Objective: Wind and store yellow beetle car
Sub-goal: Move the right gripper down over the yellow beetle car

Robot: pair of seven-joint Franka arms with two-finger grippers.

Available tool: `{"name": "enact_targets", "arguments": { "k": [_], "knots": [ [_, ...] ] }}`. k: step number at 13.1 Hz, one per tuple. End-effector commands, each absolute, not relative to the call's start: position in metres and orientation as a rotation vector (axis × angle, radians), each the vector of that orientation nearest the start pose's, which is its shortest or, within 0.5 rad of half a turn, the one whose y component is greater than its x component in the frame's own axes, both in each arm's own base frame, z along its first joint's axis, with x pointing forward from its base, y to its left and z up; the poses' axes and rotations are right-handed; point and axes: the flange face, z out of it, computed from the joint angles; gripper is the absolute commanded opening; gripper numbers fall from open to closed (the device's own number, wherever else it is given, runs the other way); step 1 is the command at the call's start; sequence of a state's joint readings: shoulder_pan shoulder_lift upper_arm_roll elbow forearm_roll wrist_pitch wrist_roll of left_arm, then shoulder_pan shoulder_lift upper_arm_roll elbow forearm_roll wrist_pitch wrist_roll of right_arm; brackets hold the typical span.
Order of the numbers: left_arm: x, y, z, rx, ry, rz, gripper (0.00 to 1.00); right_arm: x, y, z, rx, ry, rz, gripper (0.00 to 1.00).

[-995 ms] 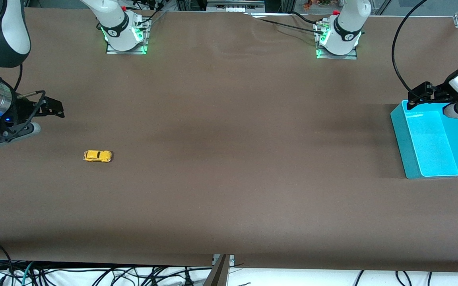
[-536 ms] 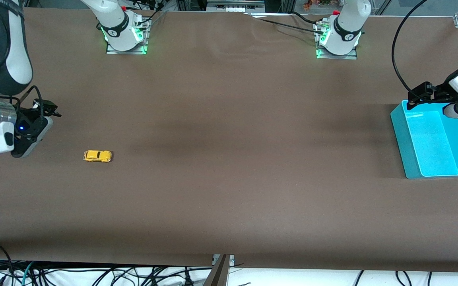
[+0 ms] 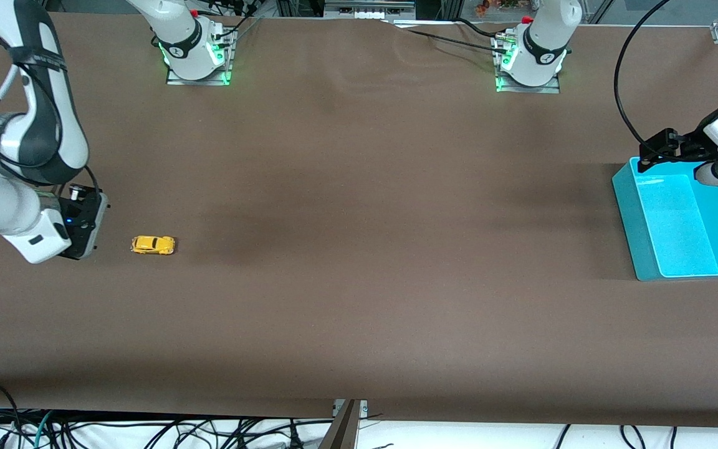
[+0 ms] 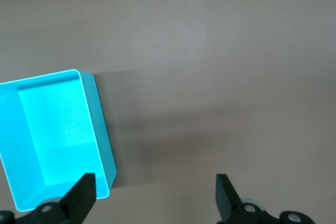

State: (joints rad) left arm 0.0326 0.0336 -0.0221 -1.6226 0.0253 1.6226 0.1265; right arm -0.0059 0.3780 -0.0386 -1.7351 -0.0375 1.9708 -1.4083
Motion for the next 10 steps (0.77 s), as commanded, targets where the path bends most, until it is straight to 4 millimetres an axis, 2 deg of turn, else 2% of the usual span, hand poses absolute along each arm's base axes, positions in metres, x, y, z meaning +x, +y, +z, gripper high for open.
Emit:
{"name": "enact_targets", "arguments": {
  "k": [1,3,10],
  "knots": [
    [0.57,0.008,0.591,-3.107,0.179,0.063,1.0,0.612,-0.023,0.309,-2.328,-2.052,0.134,1.0],
    [0.57,0.008,0.591,-3.108,0.179,0.065,1.0,0.604,-0.021,0.287,-2.293,-2.132,0.083,1.0],
    [0.57,0.01,0.591,-3.108,0.174,0.065,1.0,0.577,-0.019,0.228,-2.275,-2.255,-0.039,1.0]
  ]
}}
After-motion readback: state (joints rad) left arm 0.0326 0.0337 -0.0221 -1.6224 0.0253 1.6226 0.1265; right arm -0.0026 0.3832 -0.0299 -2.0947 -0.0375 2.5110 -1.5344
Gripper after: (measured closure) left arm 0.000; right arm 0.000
